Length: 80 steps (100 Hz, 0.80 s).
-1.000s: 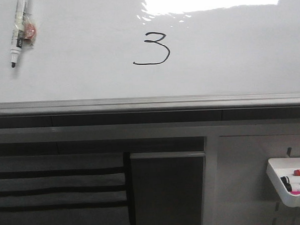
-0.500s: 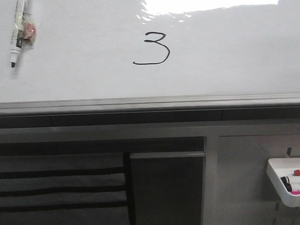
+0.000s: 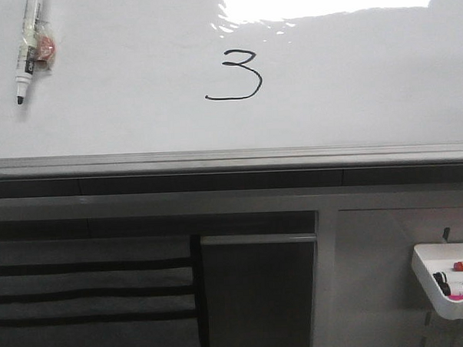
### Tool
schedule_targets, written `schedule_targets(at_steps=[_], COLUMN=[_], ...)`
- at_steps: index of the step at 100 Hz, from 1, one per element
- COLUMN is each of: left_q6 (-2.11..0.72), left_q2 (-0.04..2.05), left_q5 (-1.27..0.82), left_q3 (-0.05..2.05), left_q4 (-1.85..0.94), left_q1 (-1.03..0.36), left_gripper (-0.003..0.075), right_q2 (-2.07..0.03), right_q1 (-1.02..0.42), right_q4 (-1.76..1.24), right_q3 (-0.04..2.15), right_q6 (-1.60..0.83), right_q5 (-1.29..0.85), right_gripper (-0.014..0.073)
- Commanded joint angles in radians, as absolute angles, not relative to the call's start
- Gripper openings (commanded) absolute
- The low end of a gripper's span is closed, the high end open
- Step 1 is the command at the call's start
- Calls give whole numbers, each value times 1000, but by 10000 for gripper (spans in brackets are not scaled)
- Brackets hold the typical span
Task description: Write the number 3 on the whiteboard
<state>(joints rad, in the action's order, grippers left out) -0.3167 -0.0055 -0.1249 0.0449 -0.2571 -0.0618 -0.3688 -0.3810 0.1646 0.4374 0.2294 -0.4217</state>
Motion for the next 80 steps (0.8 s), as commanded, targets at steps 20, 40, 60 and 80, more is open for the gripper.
schedule_targets(at_steps=[20, 40, 60, 80], left_q6=[-83, -83, -83, -83], left_q2=[-31, -31, -31, -31], left_q5=[44, 39, 39, 39], left_q3=[-11, -11, -11, -11], left_q4=[-56, -56, -56, -56], left_q1=[-62, -71, -71, -71], left_gripper=[-20, -20, -20, -20], right_q2=[-374, -374, -374, -374], right_q1=[-376, -376, -376, -376], right_q4=[174, 174, 174, 174], right_q3=[463, 463, 463, 463], right_q6=[232, 232, 232, 232], right_q5=[-351, -351, -351, -351], right_gripper=[-69, -69, -69, -69])
